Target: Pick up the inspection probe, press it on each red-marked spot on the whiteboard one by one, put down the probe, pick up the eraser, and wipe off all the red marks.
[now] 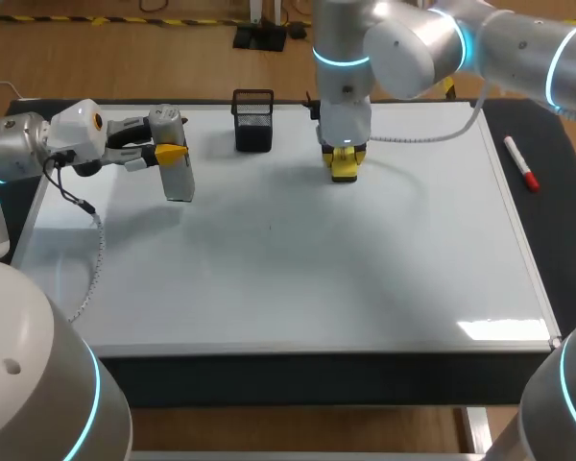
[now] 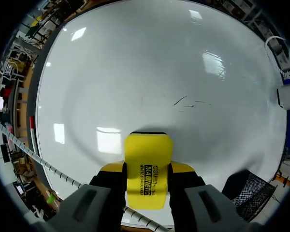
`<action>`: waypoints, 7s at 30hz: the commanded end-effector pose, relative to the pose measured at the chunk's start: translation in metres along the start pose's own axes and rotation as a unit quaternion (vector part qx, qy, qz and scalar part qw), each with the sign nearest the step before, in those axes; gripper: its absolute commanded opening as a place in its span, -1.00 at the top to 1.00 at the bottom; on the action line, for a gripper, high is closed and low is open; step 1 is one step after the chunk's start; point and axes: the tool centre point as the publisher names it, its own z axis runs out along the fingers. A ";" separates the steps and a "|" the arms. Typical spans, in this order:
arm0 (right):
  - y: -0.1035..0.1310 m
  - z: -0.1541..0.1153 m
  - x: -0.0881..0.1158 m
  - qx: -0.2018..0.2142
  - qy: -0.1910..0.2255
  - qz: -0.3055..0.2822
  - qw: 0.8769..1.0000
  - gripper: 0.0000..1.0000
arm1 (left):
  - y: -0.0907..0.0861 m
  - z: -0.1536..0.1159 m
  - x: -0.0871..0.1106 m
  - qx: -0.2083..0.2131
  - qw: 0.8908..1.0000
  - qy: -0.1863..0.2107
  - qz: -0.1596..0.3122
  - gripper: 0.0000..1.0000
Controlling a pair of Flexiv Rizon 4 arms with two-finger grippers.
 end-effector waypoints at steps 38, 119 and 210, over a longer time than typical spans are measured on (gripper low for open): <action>-0.034 -0.055 0.066 -0.111 -0.180 0.402 0.891 -1.00 | -0.001 0.000 0.000 0.000 1.000 0.000 0.001 1.00; -0.048 -0.156 0.158 -0.144 -0.353 0.608 0.696 -1.00 | -0.074 0.064 -0.138 0.018 0.990 0.137 0.030 1.00; -0.048 -0.156 0.158 -0.144 -0.353 0.608 0.696 -1.00 | 0.027 0.135 -0.174 0.050 0.995 0.083 -0.012 1.00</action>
